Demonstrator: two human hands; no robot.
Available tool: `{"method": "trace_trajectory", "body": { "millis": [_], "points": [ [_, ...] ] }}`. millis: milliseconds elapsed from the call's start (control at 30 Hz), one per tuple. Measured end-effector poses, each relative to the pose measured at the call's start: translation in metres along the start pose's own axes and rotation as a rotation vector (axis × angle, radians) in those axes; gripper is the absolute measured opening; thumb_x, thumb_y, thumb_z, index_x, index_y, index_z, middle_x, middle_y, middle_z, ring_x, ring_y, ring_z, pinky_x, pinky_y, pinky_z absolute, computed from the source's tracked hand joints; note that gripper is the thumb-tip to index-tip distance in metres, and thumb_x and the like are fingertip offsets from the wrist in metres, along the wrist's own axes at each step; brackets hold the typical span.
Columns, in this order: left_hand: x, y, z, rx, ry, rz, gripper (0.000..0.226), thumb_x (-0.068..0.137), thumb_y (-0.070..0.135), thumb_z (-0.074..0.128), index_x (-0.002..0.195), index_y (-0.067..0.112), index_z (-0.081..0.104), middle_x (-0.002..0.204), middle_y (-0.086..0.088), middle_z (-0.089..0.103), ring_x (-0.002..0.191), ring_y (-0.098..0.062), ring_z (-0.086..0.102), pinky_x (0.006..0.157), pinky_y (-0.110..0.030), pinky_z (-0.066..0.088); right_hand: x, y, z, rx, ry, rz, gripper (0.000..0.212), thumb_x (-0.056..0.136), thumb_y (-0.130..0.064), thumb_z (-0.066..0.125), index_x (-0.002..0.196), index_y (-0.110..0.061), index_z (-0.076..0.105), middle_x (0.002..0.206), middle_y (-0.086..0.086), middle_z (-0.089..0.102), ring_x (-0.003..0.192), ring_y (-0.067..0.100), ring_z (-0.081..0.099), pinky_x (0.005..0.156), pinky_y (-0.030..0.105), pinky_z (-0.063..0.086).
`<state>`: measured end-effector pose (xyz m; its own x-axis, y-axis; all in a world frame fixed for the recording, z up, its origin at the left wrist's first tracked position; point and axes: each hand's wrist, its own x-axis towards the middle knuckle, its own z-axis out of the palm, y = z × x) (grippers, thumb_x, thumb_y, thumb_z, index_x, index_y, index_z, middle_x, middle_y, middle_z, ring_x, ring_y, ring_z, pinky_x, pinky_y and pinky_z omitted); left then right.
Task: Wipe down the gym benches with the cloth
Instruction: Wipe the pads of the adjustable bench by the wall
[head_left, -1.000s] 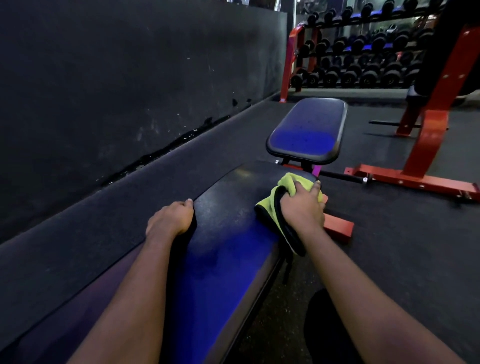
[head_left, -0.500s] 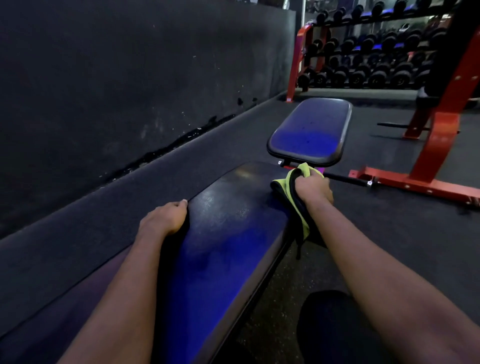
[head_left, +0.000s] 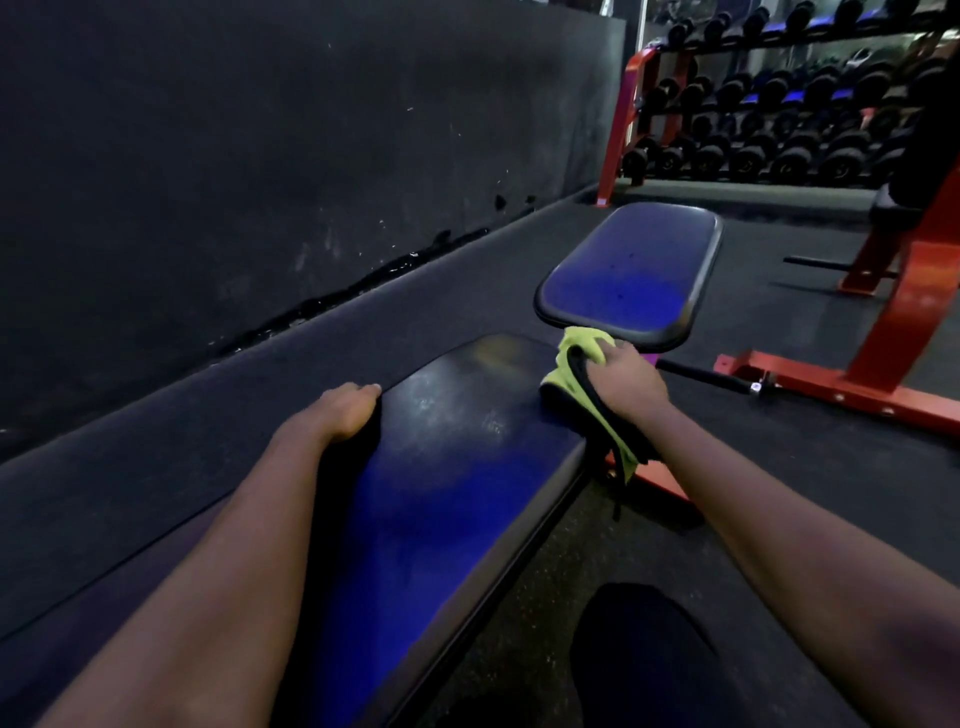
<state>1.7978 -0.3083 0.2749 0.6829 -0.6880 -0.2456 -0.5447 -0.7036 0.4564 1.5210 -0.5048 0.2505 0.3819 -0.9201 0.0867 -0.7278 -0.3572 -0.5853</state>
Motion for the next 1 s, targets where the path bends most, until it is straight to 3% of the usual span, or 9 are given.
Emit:
{"method": "trace_trajectory", "body": {
  "millis": [100, 233, 367, 500, 667, 733, 867, 1000],
  "points": [
    [0.016, 0.016, 0.004, -0.050, -0.063, 0.006, 0.063, 0.102, 0.051, 0.025, 0.149, 0.010, 0.037, 0.155, -0.015, 0.033, 0.139, -0.031, 0.036, 0.117, -0.046, 0.024, 0.002, 0.010, 0.000, -0.040, -0.067, -0.190, 0.042, 0.102, -0.045, 0.038, 0.138, -0.029, 0.050, 0.146, 0.009, 0.046, 0.134, 0.030, 0.042, 0.111, 0.041, 0.033],
    [0.037, 0.019, 0.011, -0.042, -0.077, -0.002, 0.063, 0.103, 0.051, 0.024, 0.143, 0.006, 0.045, 0.150, -0.017, 0.041, 0.135, -0.031, 0.041, 0.115, -0.045, 0.027, 0.033, 0.008, -0.001, -0.127, -0.197, -0.144, 0.068, 0.088, -0.067, 0.022, 0.143, -0.035, 0.043, 0.146, 0.010, 0.046, 0.132, 0.033, 0.046, 0.110, 0.044, 0.036],
    [0.049, 0.016, 0.019, -0.062, -0.053, -0.020, 0.059, 0.104, 0.046, 0.026, 0.144, 0.006, 0.042, 0.151, -0.017, 0.039, 0.137, -0.031, 0.039, 0.115, -0.043, 0.026, 0.077, -0.019, 0.010, -0.291, -0.293, -0.160, 0.055, 0.098, -0.059, 0.022, 0.146, -0.037, 0.036, 0.151, 0.012, 0.045, 0.133, 0.037, 0.046, 0.111, 0.047, 0.035],
    [0.050, 0.010, 0.016, -0.062, -0.073, -0.024, 0.067, 0.099, 0.056, 0.025, 0.142, 0.010, 0.046, 0.151, -0.014, 0.041, 0.136, -0.030, 0.041, 0.116, -0.048, 0.025, 0.092, -0.042, 0.019, -0.352, -0.313, -0.220, 0.059, 0.100, -0.059, 0.015, 0.145, -0.029, 0.040, 0.146, 0.016, 0.049, 0.131, 0.039, 0.048, 0.107, 0.048, 0.035],
    [0.060, 0.000, 0.017, -0.074, -0.067, -0.006, 0.082, 0.085, 0.070, 0.020, 0.136, 0.015, 0.053, 0.145, -0.012, 0.048, 0.130, -0.029, 0.048, 0.114, -0.051, 0.030, 0.055, 0.006, -0.004, -0.201, -0.347, -0.358, 0.053, 0.105, -0.045, 0.028, 0.153, -0.022, 0.033, 0.156, 0.007, 0.036, 0.141, 0.025, 0.036, 0.113, 0.031, 0.026],
    [0.056, 0.005, 0.017, -0.079, -0.073, -0.009, 0.077, 0.089, 0.066, 0.022, 0.136, 0.014, 0.053, 0.145, -0.013, 0.048, 0.130, -0.028, 0.048, 0.114, -0.050, 0.030, 0.046, 0.018, -0.008, -0.140, -0.347, -0.337, 0.055, 0.103, -0.043, 0.027, 0.153, -0.021, 0.032, 0.156, 0.008, 0.035, 0.142, 0.024, 0.035, 0.111, 0.029, 0.026],
    [0.055, 0.010, 0.021, -0.056, -0.041, -0.011, 0.059, 0.103, 0.050, 0.024, 0.141, 0.008, 0.043, 0.150, -0.015, 0.040, 0.136, -0.029, 0.041, 0.115, -0.045, 0.027, 0.069, -0.025, 0.007, -0.324, -0.360, -0.195, 0.054, 0.104, -0.051, 0.021, 0.155, -0.034, 0.022, 0.152, 0.016, 0.041, 0.136, 0.036, 0.043, 0.111, 0.042, 0.033],
    [0.053, 0.012, 0.021, -0.037, -0.027, -0.002, 0.057, 0.104, 0.047, 0.025, 0.142, 0.009, 0.043, 0.150, -0.016, 0.040, 0.136, -0.029, 0.040, 0.115, -0.045, 0.027, 0.095, -0.083, 0.037, -0.398, -0.318, -0.187, 0.057, 0.100, -0.052, 0.019, 0.150, -0.028, 0.033, 0.152, 0.015, 0.042, 0.135, 0.037, 0.044, 0.108, 0.047, 0.033]
  ]
}}
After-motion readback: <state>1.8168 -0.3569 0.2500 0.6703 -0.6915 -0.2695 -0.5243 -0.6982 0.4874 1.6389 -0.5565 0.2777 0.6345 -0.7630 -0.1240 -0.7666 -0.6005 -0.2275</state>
